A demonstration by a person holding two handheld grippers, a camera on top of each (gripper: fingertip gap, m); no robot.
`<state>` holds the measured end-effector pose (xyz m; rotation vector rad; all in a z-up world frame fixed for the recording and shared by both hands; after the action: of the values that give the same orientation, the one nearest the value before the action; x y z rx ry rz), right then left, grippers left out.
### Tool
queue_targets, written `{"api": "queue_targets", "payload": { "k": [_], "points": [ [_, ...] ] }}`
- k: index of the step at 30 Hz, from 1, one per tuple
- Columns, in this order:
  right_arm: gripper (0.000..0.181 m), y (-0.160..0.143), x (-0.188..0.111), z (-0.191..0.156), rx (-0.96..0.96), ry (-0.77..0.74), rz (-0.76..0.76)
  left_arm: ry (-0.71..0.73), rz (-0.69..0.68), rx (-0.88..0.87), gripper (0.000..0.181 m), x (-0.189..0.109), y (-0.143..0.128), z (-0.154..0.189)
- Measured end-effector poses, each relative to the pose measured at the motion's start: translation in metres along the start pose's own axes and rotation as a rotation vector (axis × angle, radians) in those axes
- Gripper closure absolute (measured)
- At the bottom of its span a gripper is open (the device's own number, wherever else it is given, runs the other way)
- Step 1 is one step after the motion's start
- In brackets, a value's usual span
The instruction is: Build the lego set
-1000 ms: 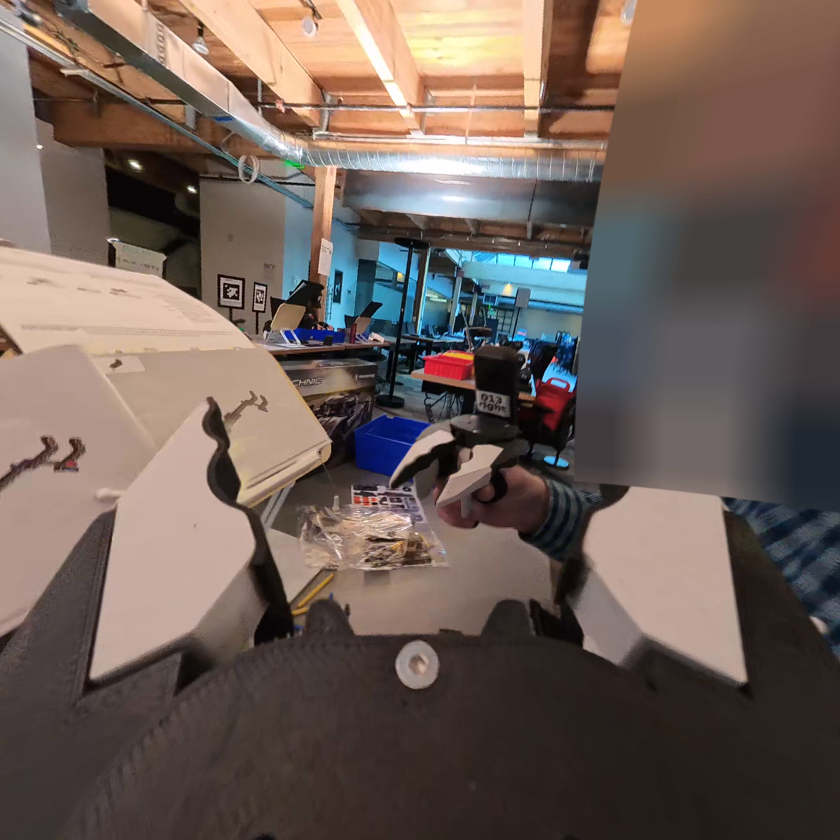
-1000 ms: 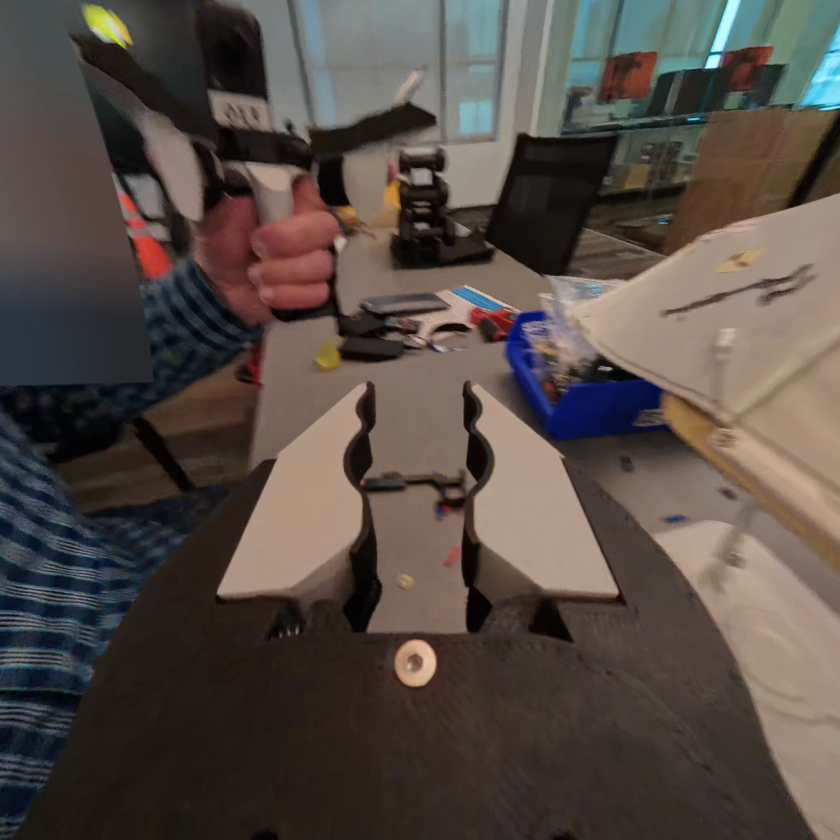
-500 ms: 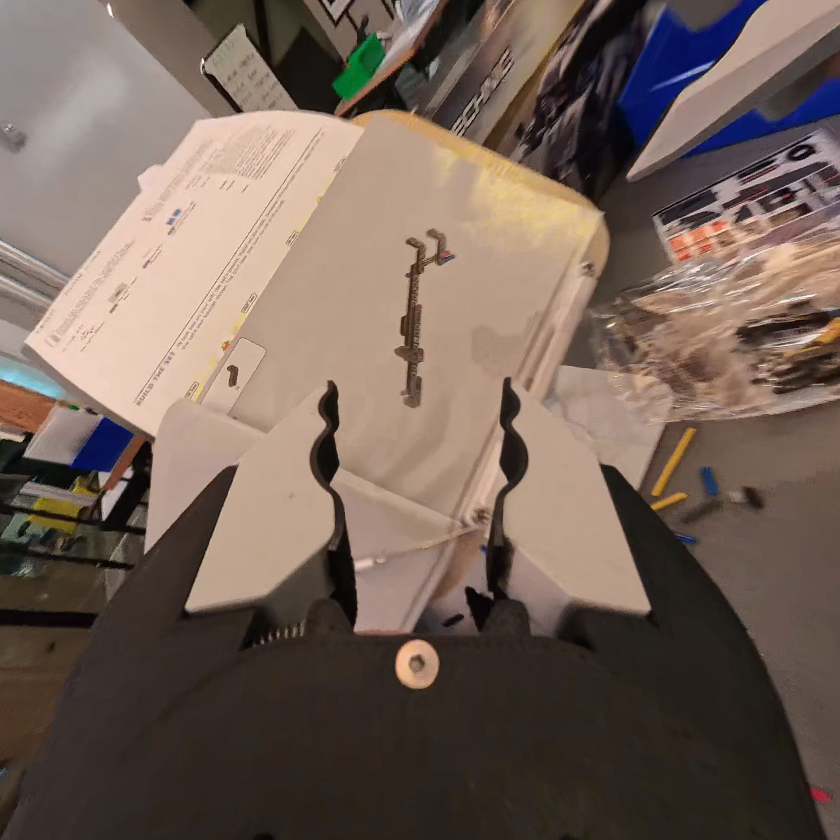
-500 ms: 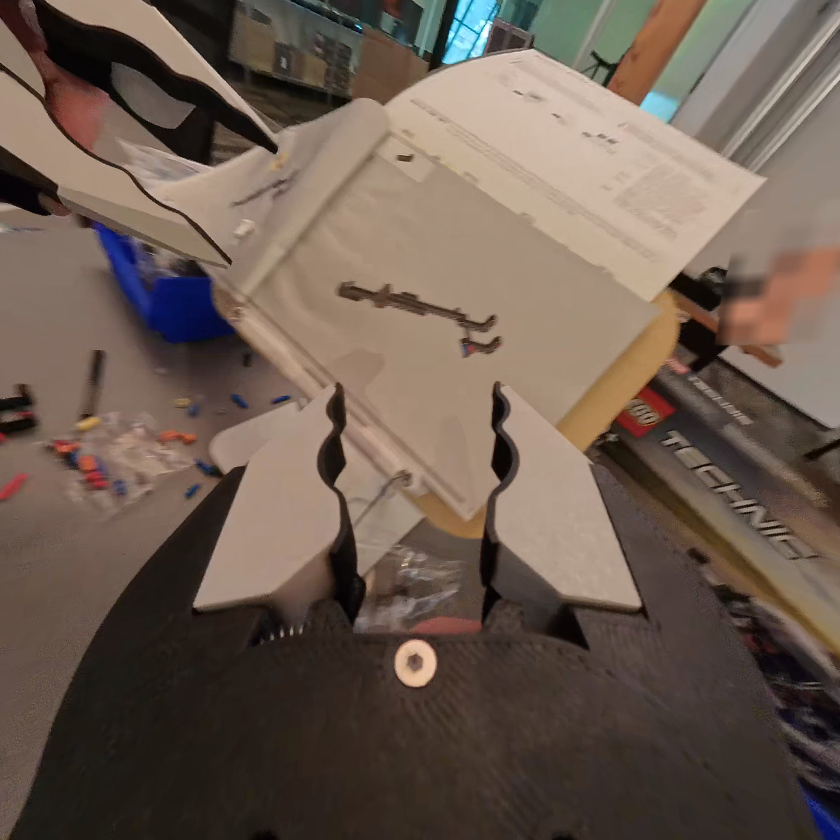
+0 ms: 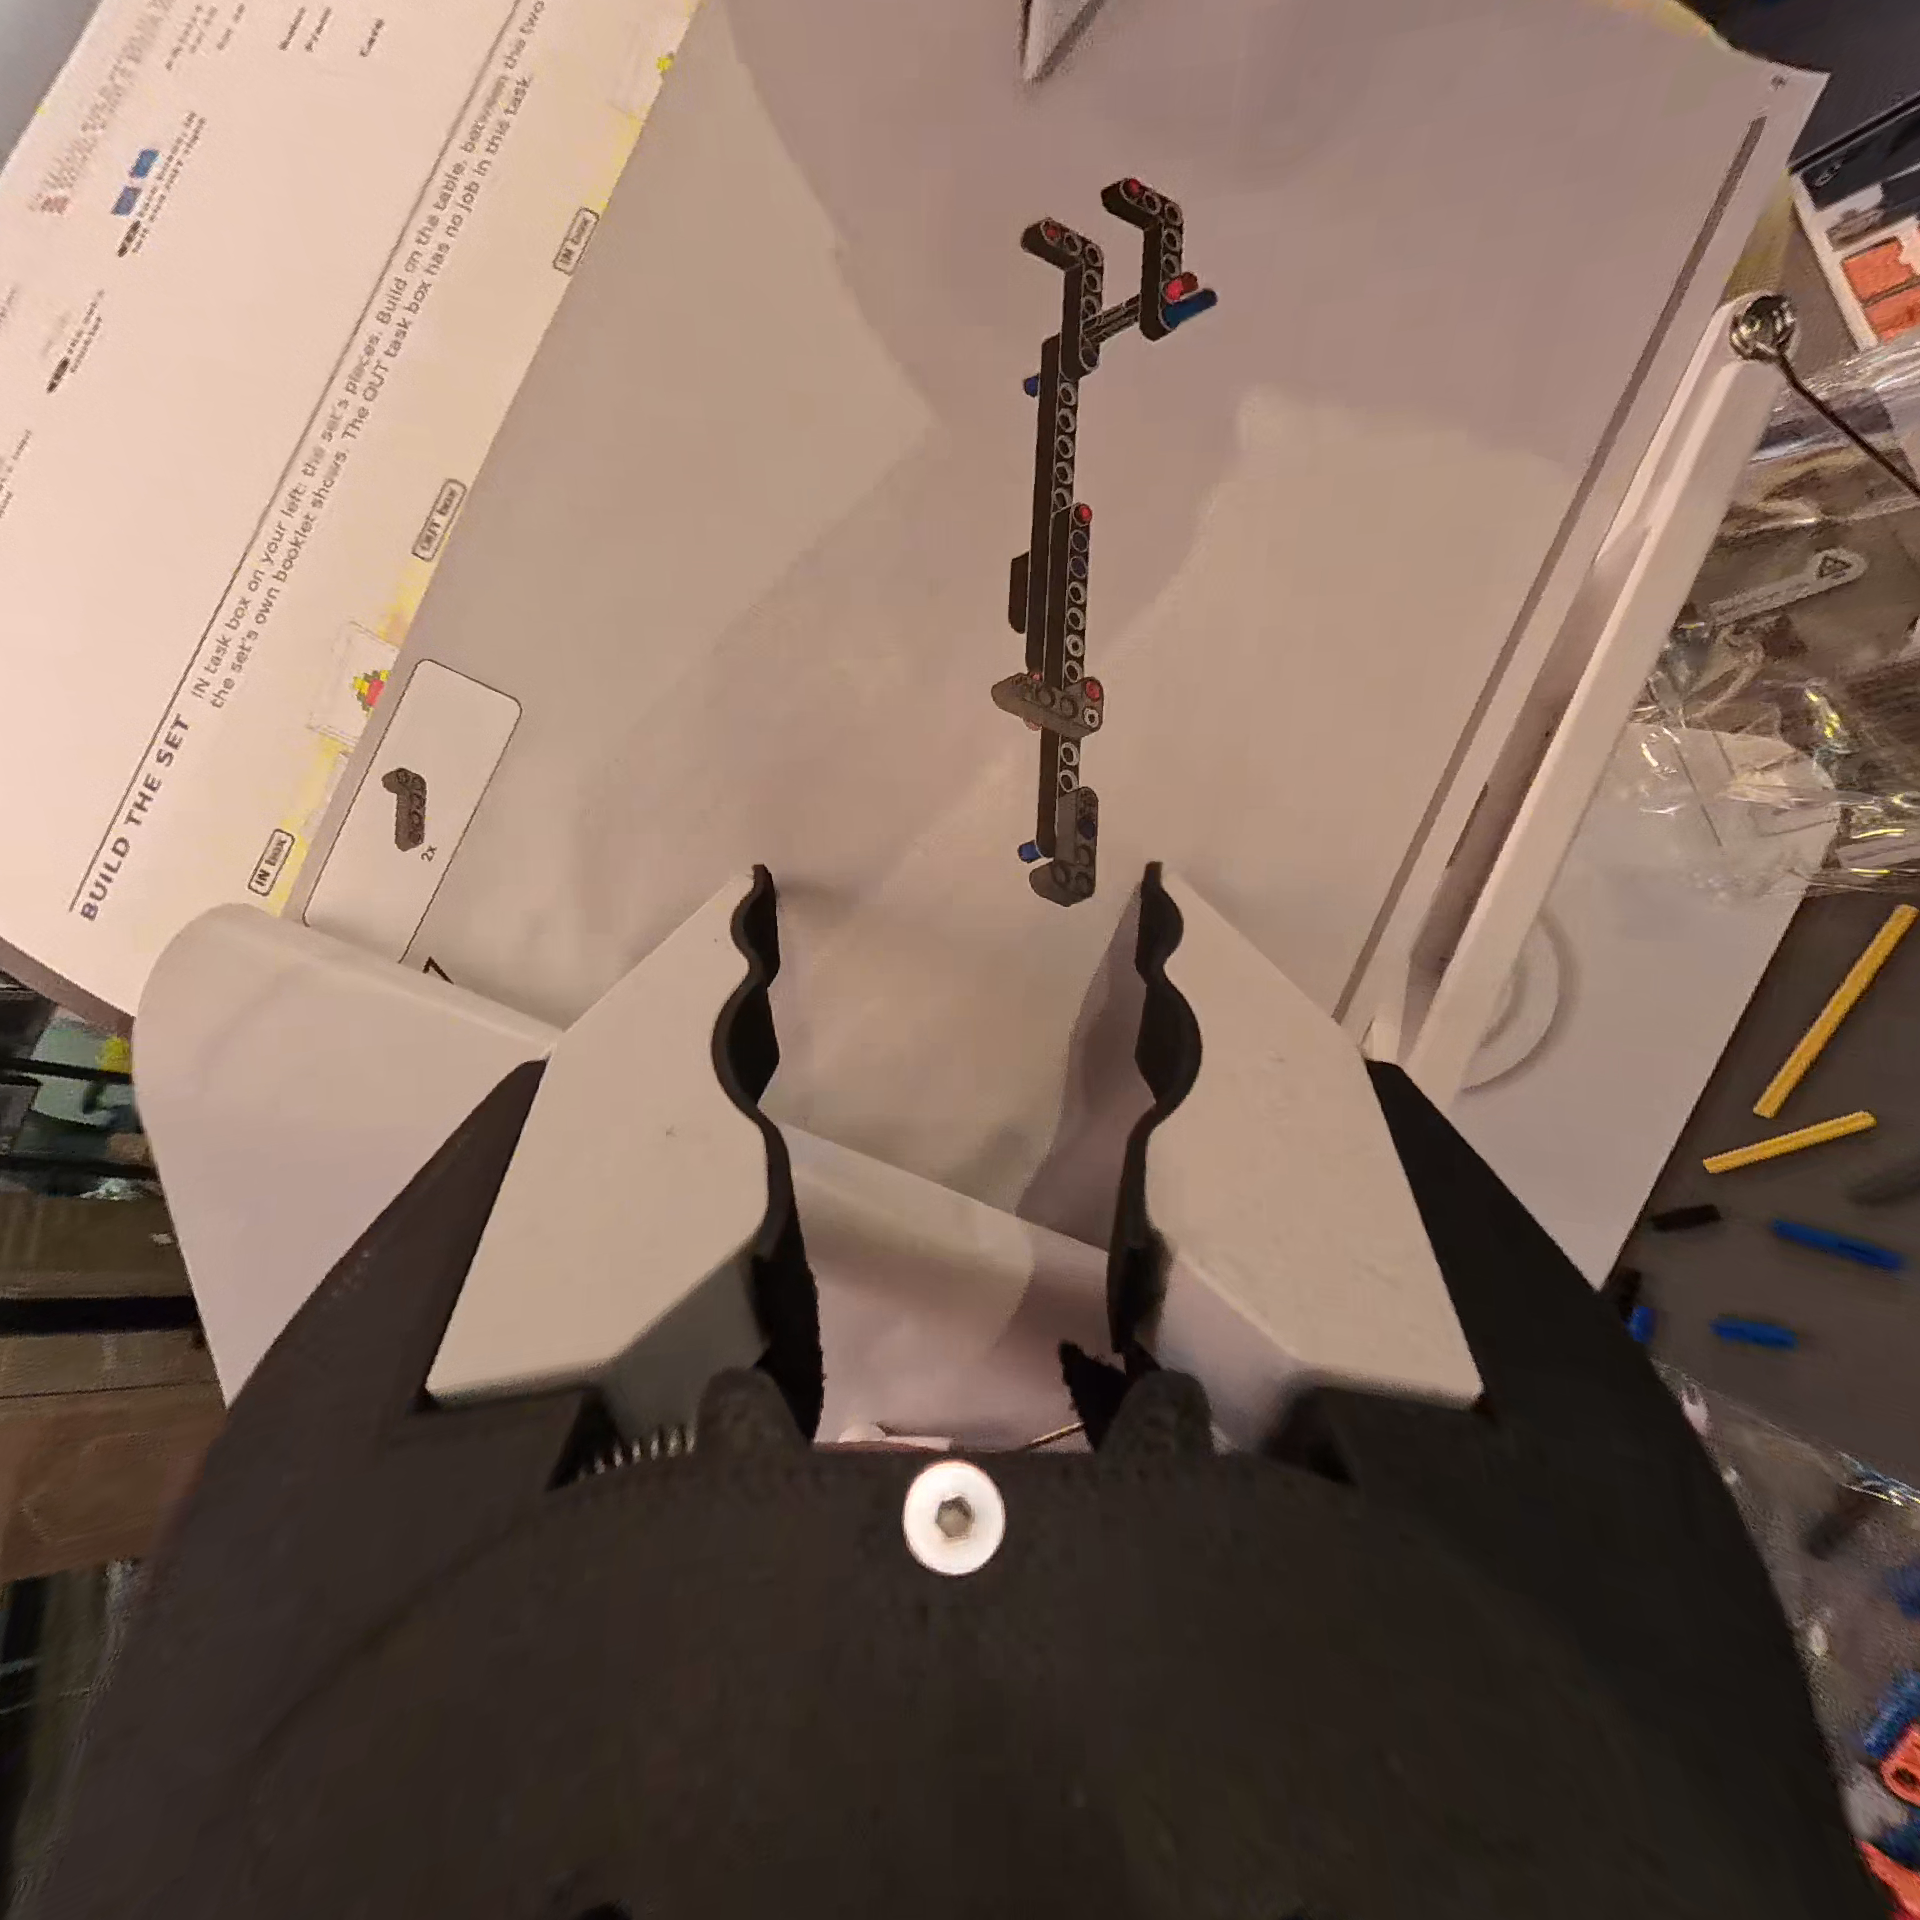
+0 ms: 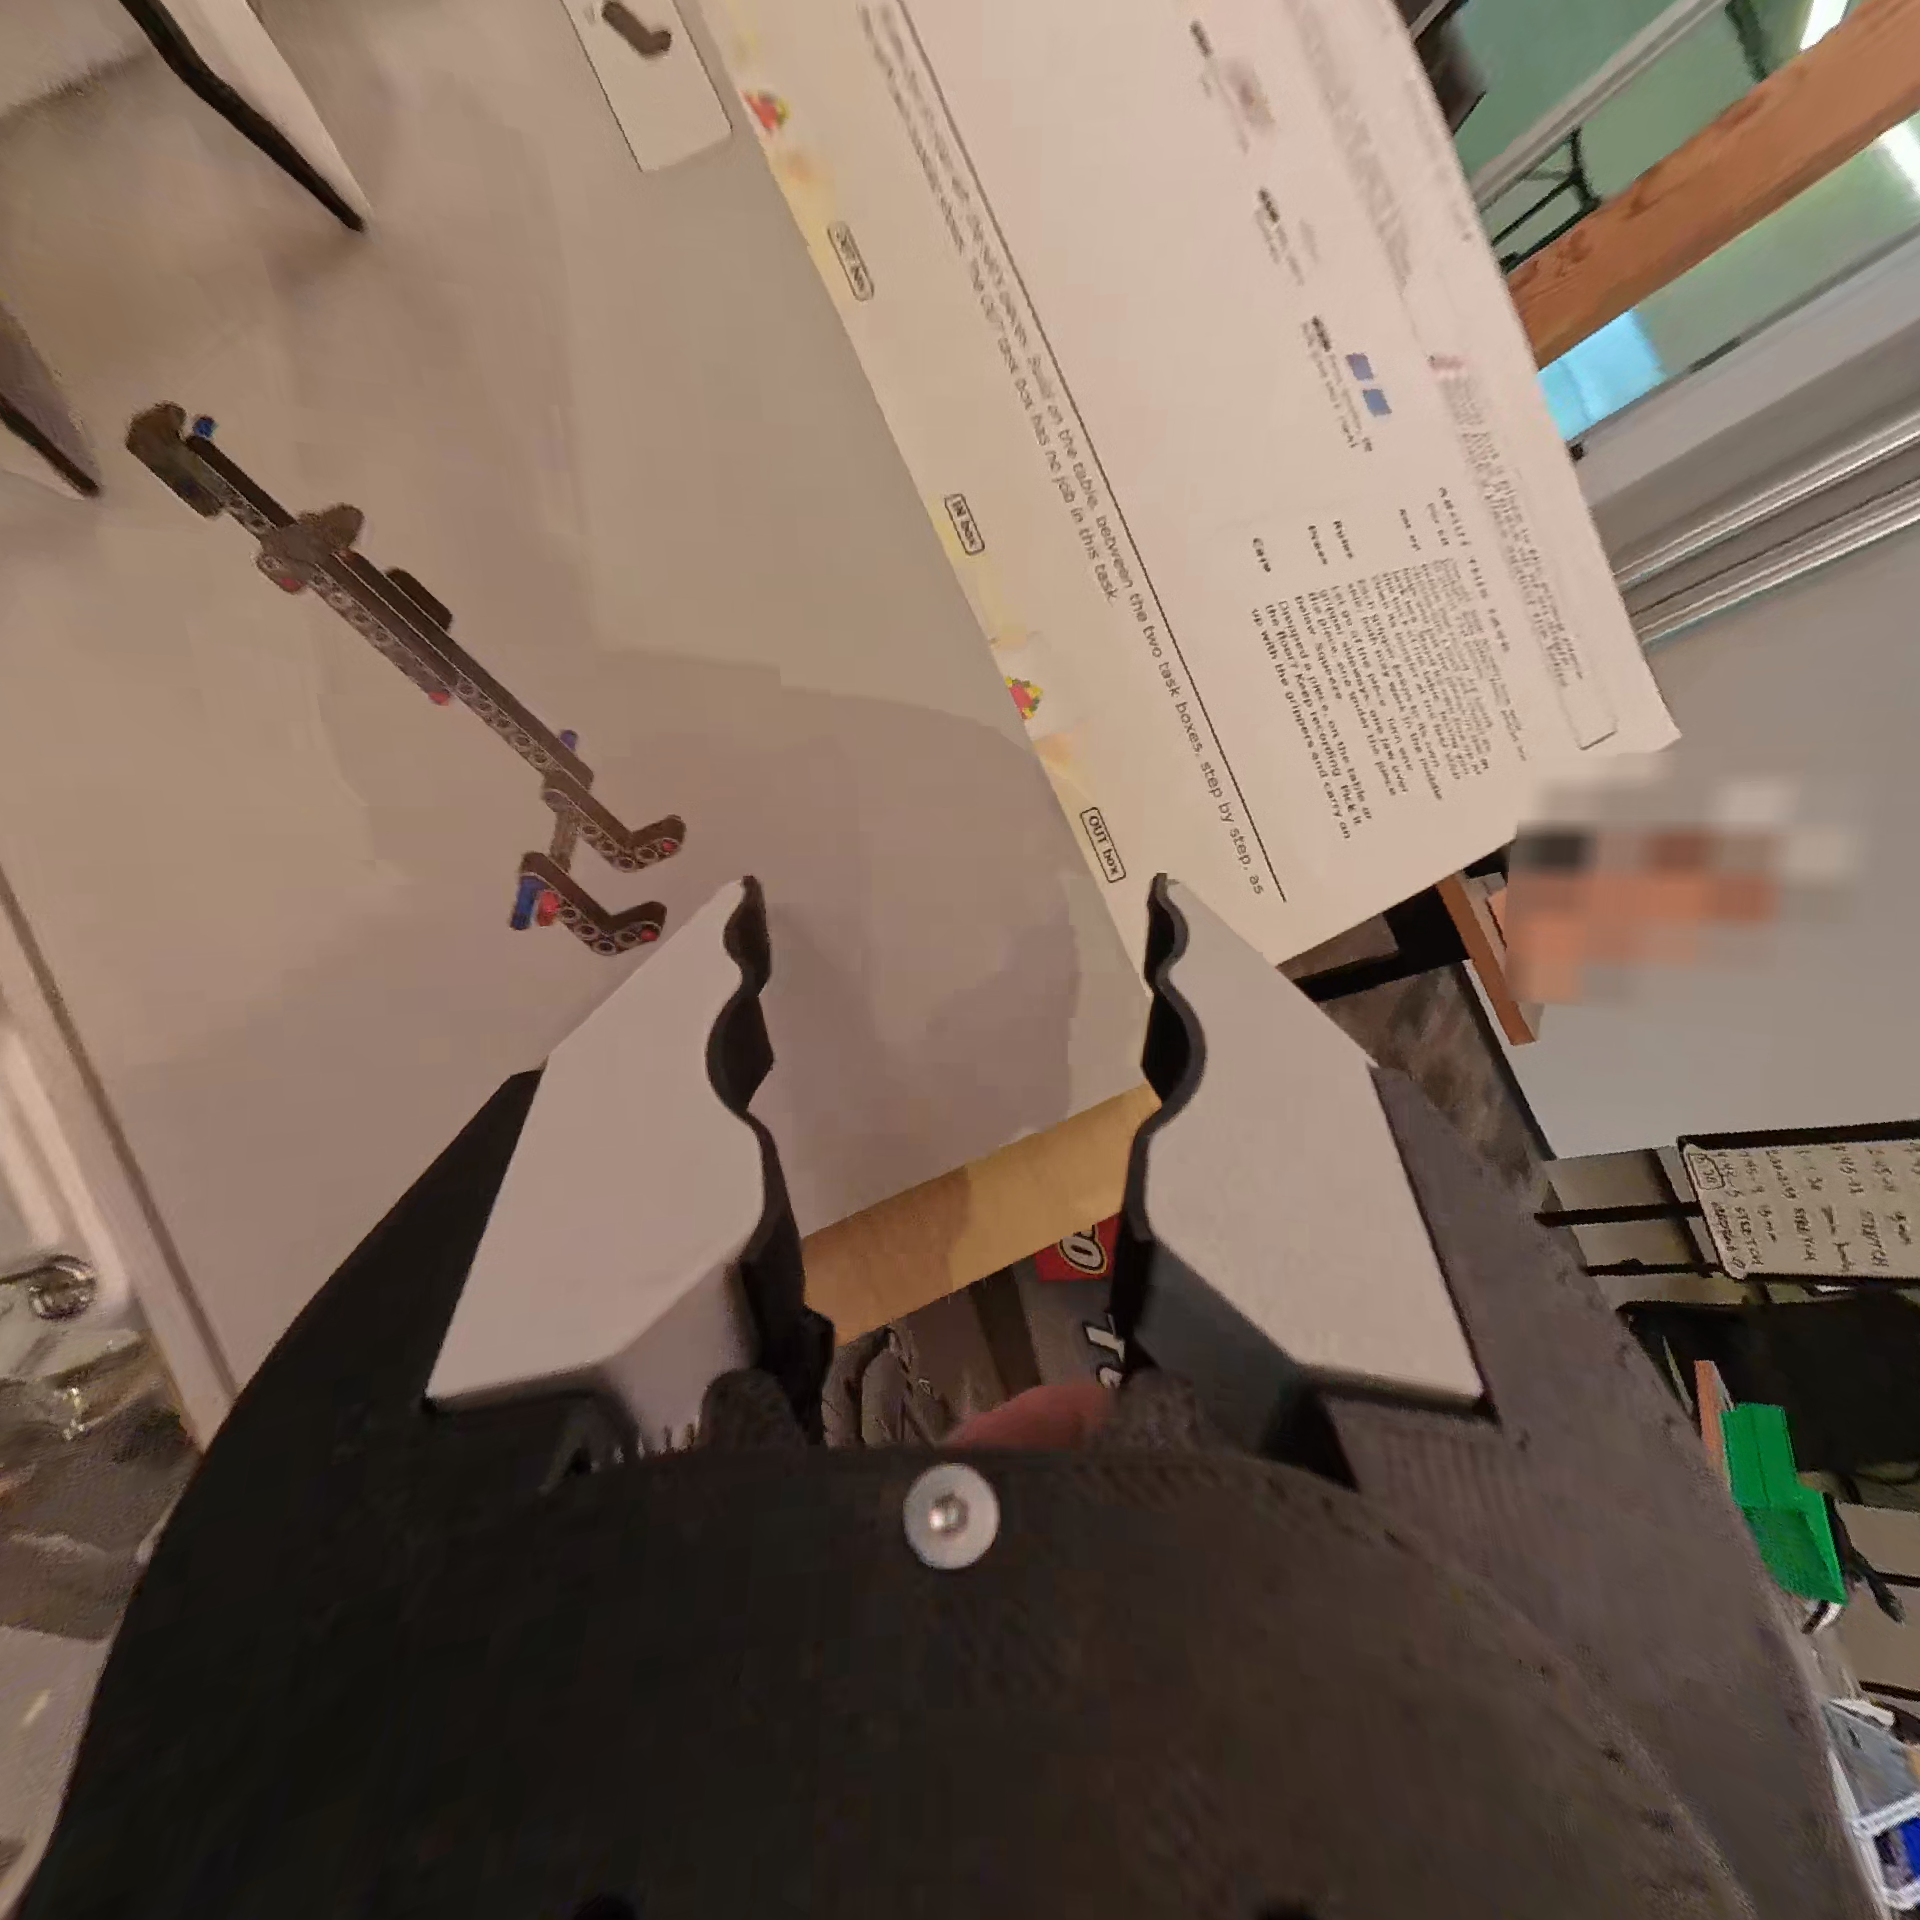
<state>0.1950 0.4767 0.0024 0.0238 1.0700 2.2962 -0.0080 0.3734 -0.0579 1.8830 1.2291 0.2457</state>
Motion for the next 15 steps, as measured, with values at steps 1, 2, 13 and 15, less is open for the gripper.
{"api": "queue_targets", "payload": {
  "k": [1,2,13,15],
  "points": [
    [0.116,-0.0011,0.0017,0.0008,-0.002,0.016,-0.004,0.006,0.005,0.009,0.114,-0.0001,-0.0007,0.0010],
    [0.121,-0.0021,0.0027,0.0003,-0.002,0.032,-0.001,0.010,0.010,0.009,0.114,-0.0002,-0.0010,0.0017],
    [0.127,-0.0058,0.0074,0.0045,-0.009,0.050,0.025,0.017,0.051,-0.003,0.115,-0.0009,-0.0048,0.0045],
    [0.128,-0.0054,0.0080,0.0048,-0.012,0.058,0.018,0.016,0.052,-0.003,0.115,-0.0009,-0.0050,0.0045]
  ]
}}
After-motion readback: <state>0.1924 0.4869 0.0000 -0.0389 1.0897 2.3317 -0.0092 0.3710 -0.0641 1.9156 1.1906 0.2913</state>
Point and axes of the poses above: each gripper's, where its closed fingertips meet, x out along the fingers, y out of its top, z = x × y across the jaws, the point moved 8 cm from there along -x, back along the fingers, and after that the axes turned 15 degrees about z, right-handed, at the moved point
